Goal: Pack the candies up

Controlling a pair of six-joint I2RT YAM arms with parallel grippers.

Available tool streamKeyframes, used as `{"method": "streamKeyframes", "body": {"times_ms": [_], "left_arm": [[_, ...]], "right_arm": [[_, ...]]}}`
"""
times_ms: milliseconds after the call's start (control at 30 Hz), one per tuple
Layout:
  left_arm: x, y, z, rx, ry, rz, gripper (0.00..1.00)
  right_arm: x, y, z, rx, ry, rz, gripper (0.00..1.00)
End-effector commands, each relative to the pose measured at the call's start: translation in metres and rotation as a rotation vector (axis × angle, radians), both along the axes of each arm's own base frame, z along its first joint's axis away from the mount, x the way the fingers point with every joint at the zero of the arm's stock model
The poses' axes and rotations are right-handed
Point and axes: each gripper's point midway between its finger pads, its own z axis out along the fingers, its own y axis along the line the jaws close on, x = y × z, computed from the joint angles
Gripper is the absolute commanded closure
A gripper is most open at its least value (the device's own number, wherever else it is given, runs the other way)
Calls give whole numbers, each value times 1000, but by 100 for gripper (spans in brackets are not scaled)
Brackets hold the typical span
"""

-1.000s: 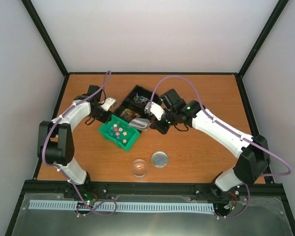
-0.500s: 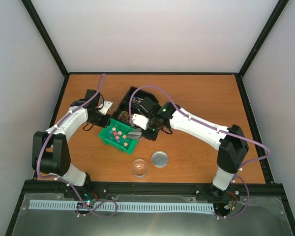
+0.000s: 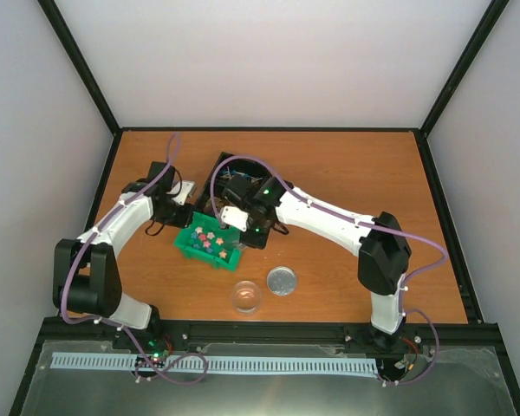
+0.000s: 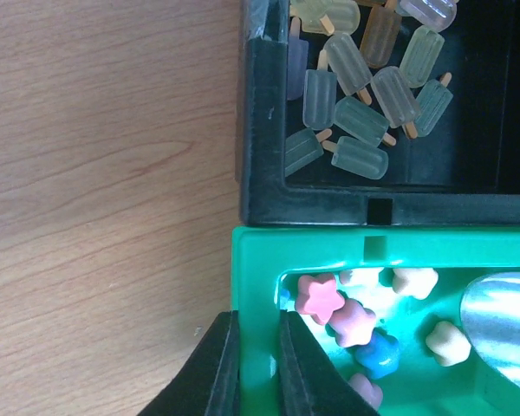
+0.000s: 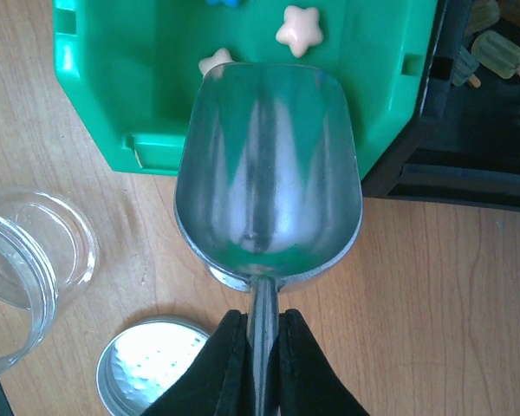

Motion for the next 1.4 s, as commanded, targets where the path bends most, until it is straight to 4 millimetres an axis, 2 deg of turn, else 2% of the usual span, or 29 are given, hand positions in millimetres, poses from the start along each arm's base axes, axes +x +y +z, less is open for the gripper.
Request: {"method": "streamKeyframes", "body": {"times_ms": [0, 200, 633, 800, 900, 1067, 1233, 1367], "left_arm": [[12, -1, 17, -21, -78, 45, 99], [11, -2, 16, -6, -88, 37, 99], [10, -6, 18, 3, -113, 42, 99], [7, -10, 12, -17, -94, 31, 99], [5, -12, 10, -25, -88, 23, 99], [2, -17, 8, -56, -82, 14, 99], [1, -20, 3, -71, -65, 3, 99], [0, -23, 1, -82, -60, -5, 99]], "right_arm": [[-2, 0, 8, -57, -32, 38, 97], [-1, 4, 6, -86, -38, 35, 97], [5, 20, -22, -163, -51, 54, 97], [6, 28, -49, -170, -15, 43, 97], [4, 39, -54, -115, 5, 38, 97], [9, 57, -49, 11, -12, 28, 97], [14, 65, -58, 123, -53, 34, 97], [17, 69, -52, 251, -92, 26, 97]]}}
